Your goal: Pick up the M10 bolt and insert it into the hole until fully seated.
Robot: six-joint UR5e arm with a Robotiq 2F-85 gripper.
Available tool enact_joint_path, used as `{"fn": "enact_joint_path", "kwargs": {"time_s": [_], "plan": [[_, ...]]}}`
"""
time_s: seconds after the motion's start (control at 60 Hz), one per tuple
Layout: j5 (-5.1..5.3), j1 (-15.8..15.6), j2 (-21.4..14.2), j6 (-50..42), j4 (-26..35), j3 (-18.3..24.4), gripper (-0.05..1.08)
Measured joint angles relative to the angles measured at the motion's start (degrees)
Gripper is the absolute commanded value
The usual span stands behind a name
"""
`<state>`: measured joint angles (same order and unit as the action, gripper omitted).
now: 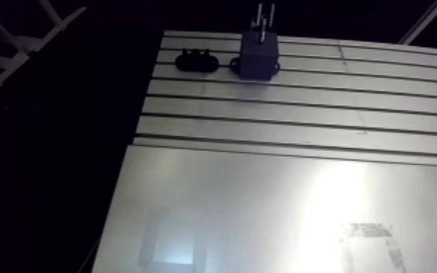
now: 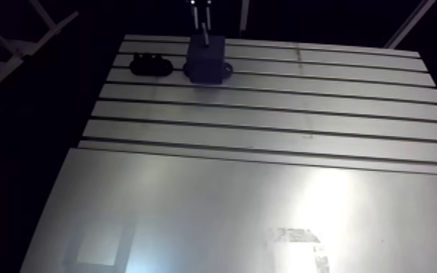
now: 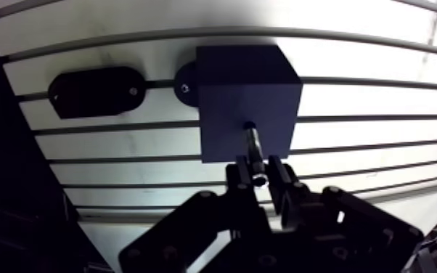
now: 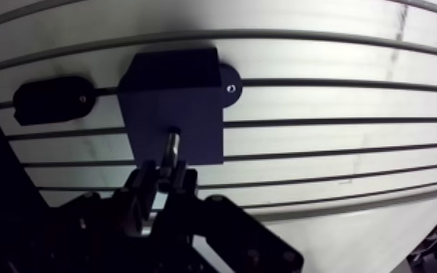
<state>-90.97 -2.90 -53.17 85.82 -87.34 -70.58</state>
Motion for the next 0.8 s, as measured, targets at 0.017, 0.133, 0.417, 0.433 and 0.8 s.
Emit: {"fn": "enact_joint_path", "kwargs": {"time_s": [0.017,0.133,0.417,0.433,0.8], "plan": [[0.01,0.0,0.0,0.0,0.0,0.0,1.08],[0.06,0.1,0.0,0.0,0.0,-0.1,1.08],[0.08,0.3,0.1,0.0,-0.3,-0.4,1.08],[0.08,0.3,0.1,0.0,-0.3,-0.4,1.08],[0.13,0.3,0.1,0.1,-0.4,-0.2,1.08]]}}
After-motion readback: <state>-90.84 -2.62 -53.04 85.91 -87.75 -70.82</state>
